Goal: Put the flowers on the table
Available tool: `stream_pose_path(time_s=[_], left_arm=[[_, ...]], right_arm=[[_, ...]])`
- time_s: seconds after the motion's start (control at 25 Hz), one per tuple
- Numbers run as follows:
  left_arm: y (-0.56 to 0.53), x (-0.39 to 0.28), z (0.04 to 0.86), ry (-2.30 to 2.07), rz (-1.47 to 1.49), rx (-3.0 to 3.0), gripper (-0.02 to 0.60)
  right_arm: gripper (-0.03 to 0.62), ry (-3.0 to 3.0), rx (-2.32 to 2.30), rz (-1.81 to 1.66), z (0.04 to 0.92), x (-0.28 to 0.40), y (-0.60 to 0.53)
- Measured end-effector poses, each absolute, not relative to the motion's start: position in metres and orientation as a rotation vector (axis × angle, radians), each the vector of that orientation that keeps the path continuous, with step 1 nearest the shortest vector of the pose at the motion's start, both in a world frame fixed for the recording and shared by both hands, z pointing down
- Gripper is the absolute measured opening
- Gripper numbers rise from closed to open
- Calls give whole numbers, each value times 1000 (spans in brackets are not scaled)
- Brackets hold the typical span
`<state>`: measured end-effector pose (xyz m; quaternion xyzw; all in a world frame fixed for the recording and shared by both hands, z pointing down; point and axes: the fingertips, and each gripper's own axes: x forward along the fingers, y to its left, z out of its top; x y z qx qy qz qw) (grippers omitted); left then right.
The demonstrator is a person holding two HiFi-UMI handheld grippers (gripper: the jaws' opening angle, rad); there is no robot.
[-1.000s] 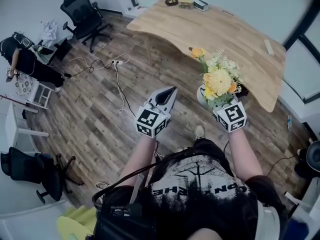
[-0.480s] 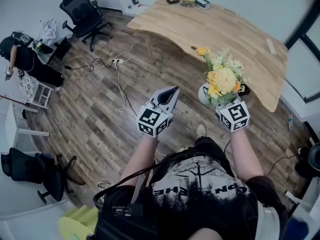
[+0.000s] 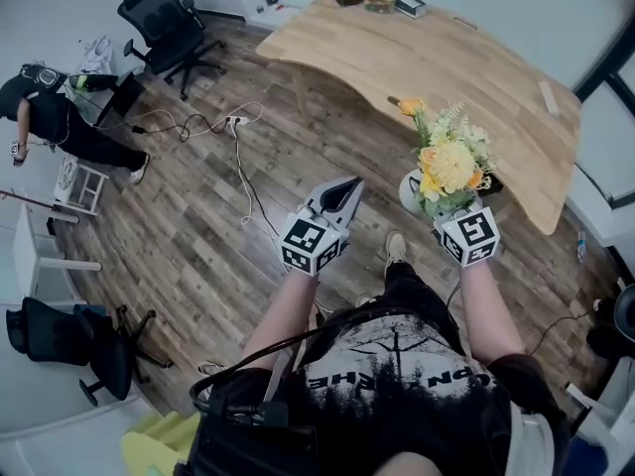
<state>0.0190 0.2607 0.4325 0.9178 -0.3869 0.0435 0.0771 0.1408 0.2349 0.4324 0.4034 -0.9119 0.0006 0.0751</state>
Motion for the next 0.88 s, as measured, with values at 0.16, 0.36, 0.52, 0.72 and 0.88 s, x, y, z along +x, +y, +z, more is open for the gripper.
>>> stream_pose_path(time_s=[0.16, 0.36, 0.52, 0.72, 0.88], left_arm=[[230, 19, 435, -1171, 138, 2736, 14], [181, 18, 432, -1222, 117, 2706, 14], [139, 20, 424, -1280, 93, 2680, 14], [93, 24, 423, -1342, 92, 2649, 14], [59, 30, 424, -1390, 98, 2627, 14]], right_arm=[[245, -2737, 1192, 2, 434, 141, 201], [245, -2745, 1135, -14, 432, 140, 151], [245, -2755, 1074, -27, 426, 143, 107], [245, -2783, 1018, -39, 421, 148, 56], [245, -2811, 965, -46, 420, 150, 20]])
